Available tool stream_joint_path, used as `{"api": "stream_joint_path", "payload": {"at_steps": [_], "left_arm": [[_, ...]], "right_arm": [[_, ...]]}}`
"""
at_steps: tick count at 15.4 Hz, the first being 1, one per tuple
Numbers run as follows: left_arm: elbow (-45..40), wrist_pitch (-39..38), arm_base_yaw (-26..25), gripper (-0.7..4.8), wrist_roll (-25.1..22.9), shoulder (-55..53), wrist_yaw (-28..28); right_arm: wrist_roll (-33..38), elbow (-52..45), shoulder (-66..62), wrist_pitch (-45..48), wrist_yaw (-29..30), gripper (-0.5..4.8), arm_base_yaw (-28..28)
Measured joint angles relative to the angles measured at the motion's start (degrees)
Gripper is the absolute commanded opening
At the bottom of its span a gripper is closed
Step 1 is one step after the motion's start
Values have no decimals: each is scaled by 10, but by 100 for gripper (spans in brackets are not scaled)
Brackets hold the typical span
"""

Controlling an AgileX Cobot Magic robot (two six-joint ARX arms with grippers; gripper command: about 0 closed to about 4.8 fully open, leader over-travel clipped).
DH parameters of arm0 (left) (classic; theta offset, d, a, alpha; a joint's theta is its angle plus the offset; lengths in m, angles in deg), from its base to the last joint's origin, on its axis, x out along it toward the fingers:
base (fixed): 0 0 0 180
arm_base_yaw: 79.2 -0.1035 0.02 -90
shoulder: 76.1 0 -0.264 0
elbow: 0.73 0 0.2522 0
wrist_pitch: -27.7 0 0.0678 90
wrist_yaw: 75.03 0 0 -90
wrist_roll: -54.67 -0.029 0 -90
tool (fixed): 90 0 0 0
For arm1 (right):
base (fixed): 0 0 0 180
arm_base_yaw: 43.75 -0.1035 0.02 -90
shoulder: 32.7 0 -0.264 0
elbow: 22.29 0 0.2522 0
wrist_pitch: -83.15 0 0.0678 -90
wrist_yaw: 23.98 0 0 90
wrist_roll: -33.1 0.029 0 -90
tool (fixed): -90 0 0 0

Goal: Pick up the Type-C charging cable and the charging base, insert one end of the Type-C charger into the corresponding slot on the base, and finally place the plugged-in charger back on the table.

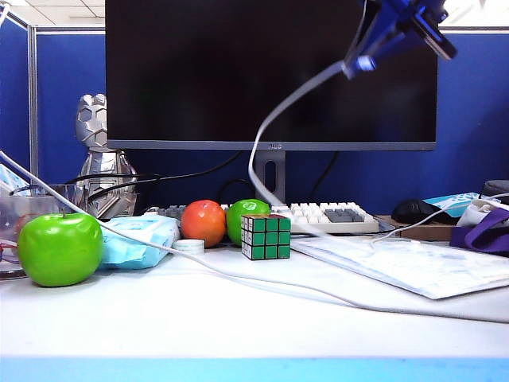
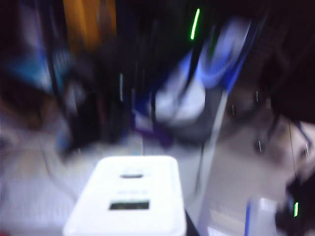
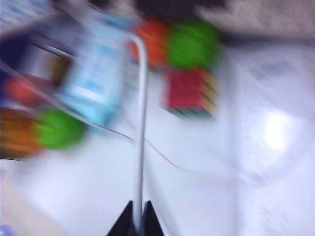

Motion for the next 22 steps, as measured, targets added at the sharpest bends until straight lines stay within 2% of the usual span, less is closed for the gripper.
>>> {"api": "stream_joint_path", "payload": {"at_steps": [2,3,10,11,15,16,18,19,22], "left_arm": [[0,48,0,-6,39,20,2],[0,60,0,-6,49,28,2],[0,59,0,-6,55,39,24],[0,59,0,-6,55,39,25],[0,59,0,-6,59,40,26],[0,59,0,-6,59,40,26],[0,59,0,-6,62,42,26],[0,57,0,-6,62,42,26],[0,51,0,-6,63,42,26]], "right_arm": [[0,0,-14,-37,-75,-6,-19],[0,0,-35,-53,-92,-6,-26],[0,-3,-177,-62,-100,-6,-88],[0,-3,-207,-50,-100,-6,-108],[1,-3,-239,10,-108,-5,-116],[1,-3,-243,16,-115,14,-115],[0,-3,-252,35,-119,139,-116],[0,-3,-257,39,-119,179,-116],[0,-3,-261,41,-117,185,-116]]}}
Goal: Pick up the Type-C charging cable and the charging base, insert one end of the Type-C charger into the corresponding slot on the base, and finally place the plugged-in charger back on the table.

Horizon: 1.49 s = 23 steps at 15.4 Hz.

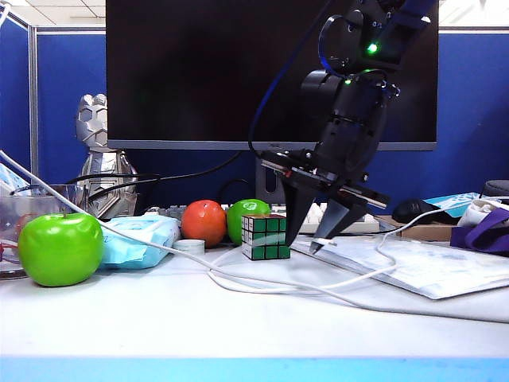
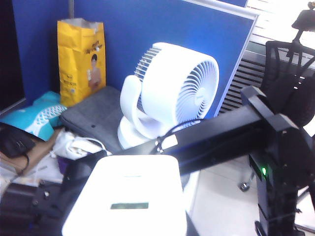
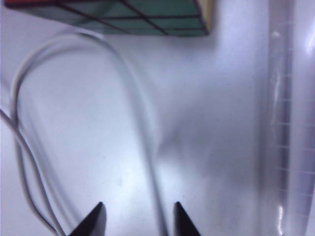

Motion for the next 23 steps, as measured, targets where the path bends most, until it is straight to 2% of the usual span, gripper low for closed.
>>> {"api": "stream_joint_path", "payload": {"at_steps": [4,5,7,9,12,18,19,20,23], "left_arm": [[0,-8,0,-6,0,0,0],[0,-8,0,-6,0,0,0],[0,-8,0,-6,0,0,0],[0,-8,0,-6,0,0,0],[0,-8,0,-6,0,0,0],[0,-23,0,-6,0,0,0],[0,-25,0,-6,0,0,0],[0,-26,0,-6,0,0,0],[0,-26,0,-6,0,0,0]], "right_arm": [[-8,0,0,0,-1,222,0],[-13,0,0,0,-15,225,0],[-44,0,0,-11,-77,279,0],[-61,0,0,-40,-137,279,-1],[-64,0,0,-54,-130,261,-1],[-123,0,-3,-35,-124,260,-2],[-130,0,-7,-35,-124,244,-2],[-136,0,-13,-35,-124,205,-2],[-140,1,-22,-35,-126,201,-1]]}}
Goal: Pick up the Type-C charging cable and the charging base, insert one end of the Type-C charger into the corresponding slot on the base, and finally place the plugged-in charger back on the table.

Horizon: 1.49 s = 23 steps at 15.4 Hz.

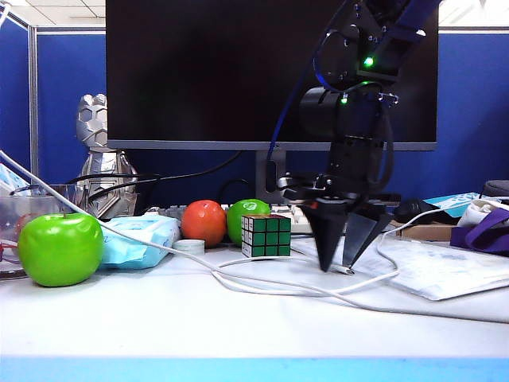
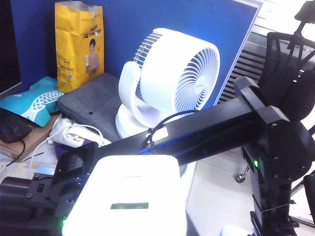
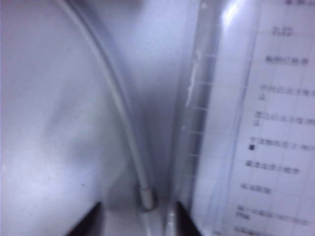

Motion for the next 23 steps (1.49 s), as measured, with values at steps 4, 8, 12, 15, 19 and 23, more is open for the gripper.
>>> {"api": "stream_joint_path", "payload": {"at_steps": [4,8,12,15,19,23], "left_arm": [[0,0,0,-6,0,0,0],[0,0,0,-6,0,0,0],[0,0,0,-6,0,0,0],[0,0,0,-6,0,0,0],[0,2,0,-6,0,6,0],[0,13,0,-6,0,27,0]], "right_arm": [[-8,2,-3,0,0,102,0],[-32,4,-3,-5,-2,-1,0],[-34,27,-3,-63,12,-1,-1],[-34,91,49,-105,92,-1,0],[-29,193,127,-160,141,-1,2],[-17,324,194,-162,143,-1,3]]}}
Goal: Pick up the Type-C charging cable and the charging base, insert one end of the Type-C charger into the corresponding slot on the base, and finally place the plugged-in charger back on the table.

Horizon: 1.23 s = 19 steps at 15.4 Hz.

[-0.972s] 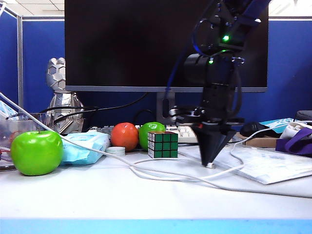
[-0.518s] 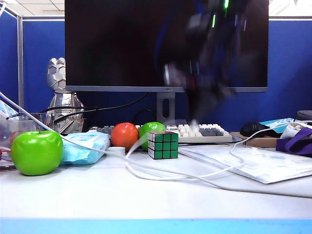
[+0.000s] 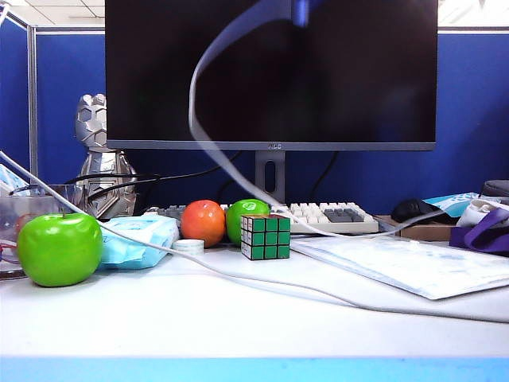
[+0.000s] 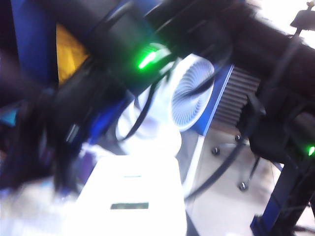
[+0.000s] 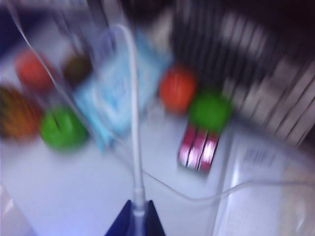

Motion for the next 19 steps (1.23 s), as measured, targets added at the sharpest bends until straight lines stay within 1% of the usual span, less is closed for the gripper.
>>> {"api": "stream_joint_path", "payload": {"at_steps": [4,6,8,9,10,12,14,15,17,18,19], "left_arm": [[0,68,0,-6,0,32,0],[0,78,0,-6,0,34,2],[0,78,0,-6,0,33,12],[0,78,0,-6,0,33,15],[0,78,0,-6,0,33,18],[0,87,0,-6,-1,33,43],[0,111,0,-6,-1,33,62],[0,124,0,-6,0,33,70],[0,152,0,-6,0,33,82],[0,154,0,-6,0,33,73],[0,154,0,-6,0,33,-30]], "right_arm": [[33,110,35,2,1,-1,0],[54,147,44,8,29,-1,1],[98,176,57,59,101,-1,1],[122,179,67,98,141,-1,1],[151,179,74,141,184,-1,1],[217,179,82,228,285,-1,1],[255,179,83,285,367,-1,0],[259,179,83,295,391,-1,0],[263,178,83,291,399,-1,0],[263,178,83,286,393,-1,0],[263,177,83,280,354,-1,0]]}}
